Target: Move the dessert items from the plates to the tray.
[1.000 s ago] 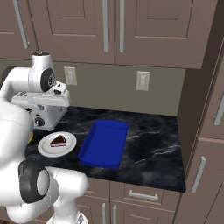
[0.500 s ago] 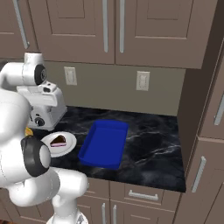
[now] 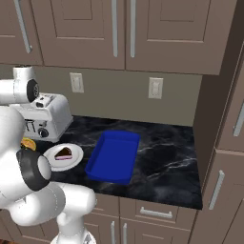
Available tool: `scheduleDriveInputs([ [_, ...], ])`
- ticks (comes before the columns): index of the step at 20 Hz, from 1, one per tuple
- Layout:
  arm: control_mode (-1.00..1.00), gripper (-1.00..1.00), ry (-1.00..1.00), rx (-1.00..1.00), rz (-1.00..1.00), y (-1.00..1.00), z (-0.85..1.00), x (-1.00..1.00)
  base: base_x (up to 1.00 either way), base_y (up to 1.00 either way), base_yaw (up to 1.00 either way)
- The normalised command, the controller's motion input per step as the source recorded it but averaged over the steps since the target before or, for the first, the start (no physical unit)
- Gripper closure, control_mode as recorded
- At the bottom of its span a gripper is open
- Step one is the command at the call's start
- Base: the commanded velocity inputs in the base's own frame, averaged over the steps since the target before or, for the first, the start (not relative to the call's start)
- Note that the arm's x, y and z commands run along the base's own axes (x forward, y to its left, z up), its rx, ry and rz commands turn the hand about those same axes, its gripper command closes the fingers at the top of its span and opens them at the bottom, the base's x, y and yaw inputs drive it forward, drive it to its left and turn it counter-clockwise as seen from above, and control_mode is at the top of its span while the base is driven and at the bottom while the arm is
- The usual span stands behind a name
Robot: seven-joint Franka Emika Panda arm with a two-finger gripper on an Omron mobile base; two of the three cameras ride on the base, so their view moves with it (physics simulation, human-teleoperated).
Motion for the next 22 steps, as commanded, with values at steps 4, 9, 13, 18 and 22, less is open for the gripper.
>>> scheduleDriveInputs([
  [4, -1.00, -1.00, -0.09, 0.00, -0.01, 0.44, -0.32, 0.00, 0.00, 0.00, 0.00],
  [9, -1.00, -1.00, 0.00, 0.00, -0.02, 0.46, -0.27, 0.00, 0.00, 0.00, 0.00],
  [13, -1.00, -1.00, 0.00, 0.00, 0.00, 0.41, -0.32, 0.00, 0.00, 0.00, 0.00],
  [18, -1.00, -1.00, 0.00, 0.00, 0.00, 0.35, -0.34, 0.00, 0.00, 0.00, 0.00],
  [22, -1.00, -1.00, 0.00, 0.00, 0.00, 0.37, -0.35, 0.00, 0.00, 0.00, 0.00],
])
